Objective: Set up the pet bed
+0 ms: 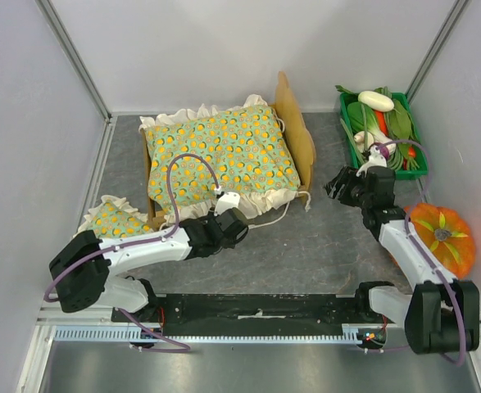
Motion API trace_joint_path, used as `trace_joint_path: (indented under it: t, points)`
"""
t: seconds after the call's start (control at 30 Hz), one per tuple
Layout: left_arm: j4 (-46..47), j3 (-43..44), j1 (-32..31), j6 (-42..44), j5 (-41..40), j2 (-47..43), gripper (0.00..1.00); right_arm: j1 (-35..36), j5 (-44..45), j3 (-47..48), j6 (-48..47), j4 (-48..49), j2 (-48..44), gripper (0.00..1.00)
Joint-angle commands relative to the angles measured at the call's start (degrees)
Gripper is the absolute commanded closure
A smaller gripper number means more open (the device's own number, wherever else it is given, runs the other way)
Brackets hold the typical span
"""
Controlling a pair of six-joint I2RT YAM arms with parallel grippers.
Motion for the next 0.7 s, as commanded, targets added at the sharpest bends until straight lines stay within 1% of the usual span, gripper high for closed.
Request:
trace_joint_path:
  t: [0.0, 0.03, 0.07, 0.1, 0.13, 0.2, 0.23, 0.27, 0.3, 0.33, 0.37, 0.4, 0.43, 0.47, 0.5, 0.53, 0.57, 0.6, 0.63, 0.67]
  points:
    - [0.13, 1.24, 0.21, 0.94, 1.65, -5.6, 0.45, -0.26, -1.19, -1.4, 0.94, -5.12, -8.17, 0.27]
    - [-0.74, 0.89, 0.21, 0.94, 1.65, -7.01, 0.39, -0.26, -1.27, -1.4, 0.94, -6.18, -10.8, 0.24]
    - [-1.36, 0.97, 0.21, 0.68, 1.48, -10.5, 0.34, -0.26, -1.79, -1.23, 0.94, -7.75, -11.96, 0.23]
    - [-2.06, 0.97, 0.21, 0.5, 1.21, -12.11, 0.26, -0.26, -2.84, -1.05, 0.94, -8.38, -12.84, 0.22]
    - [-3.38, 2.01, 0.21, 0.32, 0.51, -14.04, 0.2, -0.17, -5.72, -0.88, 2.25, -8.73, -14.15, 0.22]
    - [-6.89, 3.42, 0.38, 0.32, -2.82, -18.16, 0.14, 1.48, -7.5, -1.05, 4.88, -9.26, -15.13, 0.22]
    - [-8.03, 5.52, 1.51, 0.67, -3.7, -18.97, 0.11, 2.8, -7.6, -2.01, 7.25, -8.92, -16.09, 0.22]
    - [-9.7, 6.58, 2.83, 2.68, -3.02, -19.24, 0.06, 4.99, -6.29, -2.63, 10.92, -6.3, -16.45, 0.21]
    - [-11.02, 7.99, 8.06, 3.48, -1.36, -18.81, 0.05, 11.54, -3.41, -2.9, 12.61, -6.1, -16.62, 0.21]
    - [-11.9, 10.52, 11.25, 4.01, 3.01, -18.37, 0.04, 15.78, 0.71, -2.2, 13.76, -6.45, -16.37, 0.2]
    - [-12.0, 11.33, 14.33, 5.93, 5.14, -18.19, 0.04, 20.0, 12.06, -1.59, 17.08, -7.58, -15.75, 0.17]
    - [-12.18, 12.3, 18.27, 6.56, 5.95, -18.53, 0.04, 27.09, 17.05, -0.88, 19.55, -8.9, -14.96, 0.16]
    - [-11.31, 13.26, 19.27, 8.13, 6.13, -20.36, 0.04, 30.12, 21.1, 0.08, 21.92, -9.26, -12.96, 0.15]
    - [-10.17, 13.45, 20.24, 9.01, 6.74, -21.51, 0.03, 32.93, 25.93, 0.35, 27.26, -7.7, -11.8, 0.15]
    - [-8.42, 13.89, 23.38, 9.46, 7.97, -22.48, 0.02, 38.79, 30.06, 1.05, 29.75, -7.94, -10.4, 0.14]
    - [-7.88, 14.24, 25.58, 9.99, 12.42, -23.54, 0.0, 42.24, 33.5, 2.54, 31.34, -7.34, -6.99, 0.13]
    - [-8.13, 15.11, 27.96, 9.73, 14.9, -23.46, 0.0, 45.41, 37.19, 3.33, 32.57, -6.2, -5.13, 0.11]
    - [-8.66, 16.69, 31.98, 9.47, 17.1, -23.37, 0.0, 50.4, 44.19, 4.3, 38.15, -6.01, -3.11, 0.09]
    - [-9.1, 17.14, 33.41, 9.46, 20.25, -23.37, 0.0, 51.84, 45.21, 4.74, 39.86, -4.45, 0.91, 0.07]
    - [-9.01, 17.4, 34.47, 9.64, 21.59, -23.63, 0.0, 52.55, 44.87, 4.92, 41.1, 0.09, 2.95, 0.07]
